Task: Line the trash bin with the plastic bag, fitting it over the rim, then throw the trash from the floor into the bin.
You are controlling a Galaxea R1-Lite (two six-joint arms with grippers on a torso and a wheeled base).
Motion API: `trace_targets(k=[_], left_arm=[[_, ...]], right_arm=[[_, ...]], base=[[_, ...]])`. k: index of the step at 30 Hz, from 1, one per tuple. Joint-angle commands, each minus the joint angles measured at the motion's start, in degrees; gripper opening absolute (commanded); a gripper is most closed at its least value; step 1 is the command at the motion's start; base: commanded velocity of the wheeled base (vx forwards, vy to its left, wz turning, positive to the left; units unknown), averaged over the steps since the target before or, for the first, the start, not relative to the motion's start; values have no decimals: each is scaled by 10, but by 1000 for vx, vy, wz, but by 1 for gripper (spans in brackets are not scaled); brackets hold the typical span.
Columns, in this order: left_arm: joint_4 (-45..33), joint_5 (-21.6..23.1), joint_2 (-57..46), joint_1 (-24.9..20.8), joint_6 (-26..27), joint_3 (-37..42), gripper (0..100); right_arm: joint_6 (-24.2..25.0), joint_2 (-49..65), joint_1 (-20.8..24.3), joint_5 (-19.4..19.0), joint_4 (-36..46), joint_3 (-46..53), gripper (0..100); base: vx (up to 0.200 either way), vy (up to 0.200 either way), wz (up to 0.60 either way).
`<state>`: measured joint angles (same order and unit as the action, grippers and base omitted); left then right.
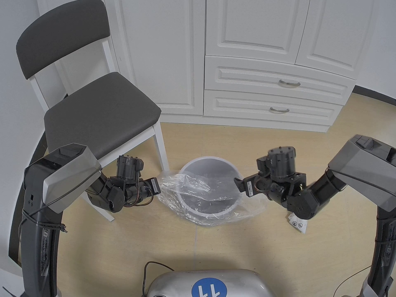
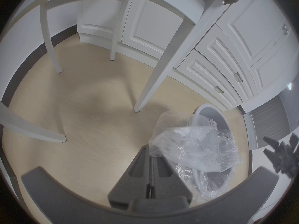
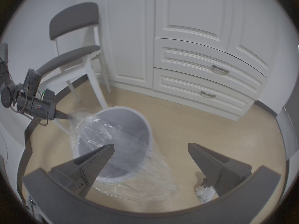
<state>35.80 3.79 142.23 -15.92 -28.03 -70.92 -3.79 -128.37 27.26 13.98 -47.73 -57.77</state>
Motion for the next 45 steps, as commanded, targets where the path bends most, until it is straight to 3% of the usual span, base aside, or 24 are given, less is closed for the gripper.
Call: trace_targets(k=[1,7,8,16,24,29,35,36,39,45], left_arm=[[1,1,-2,-2,0,3,0],[0,2,-2,-6,-3,10,0],[0,2,-2,-6,-3,11,100],[1,2,2,-6,2,11,100],[-6,1,7,-6,2,10,100],[-13,-1,26,-4,3,-7,100],[-48,-34,55,5,3,-55,100],[-79,-60,70,8,3,-84,100],[-107,-81,82,11,12,-107,100],[-112,-84,82,12,19,-111,100]], right_arm=[[-104,0,87,41,222,-222,100],[-145,-64,115,42,185,-217,100],[-146,-77,118,42,168,-213,100],[-191,-130,121,67,89,-181,100],[-245,-162,121,67,36,-162,100],[-252,-168,121,67,13,-159,100],[-253,-174,122,67,11,-166,100],[-256,-179,122,67,10,-171,100],[-257,-189,122,68,3,-184,100],[-271,-214,122,68,-12,-211,100]], base=[[0,0,0],[0,0,0],[0,0,0],[0,0,0],[0,0,0],[0,0,0],[0,0,0],[0,0,0],[0,0,0],[0,0,0]])
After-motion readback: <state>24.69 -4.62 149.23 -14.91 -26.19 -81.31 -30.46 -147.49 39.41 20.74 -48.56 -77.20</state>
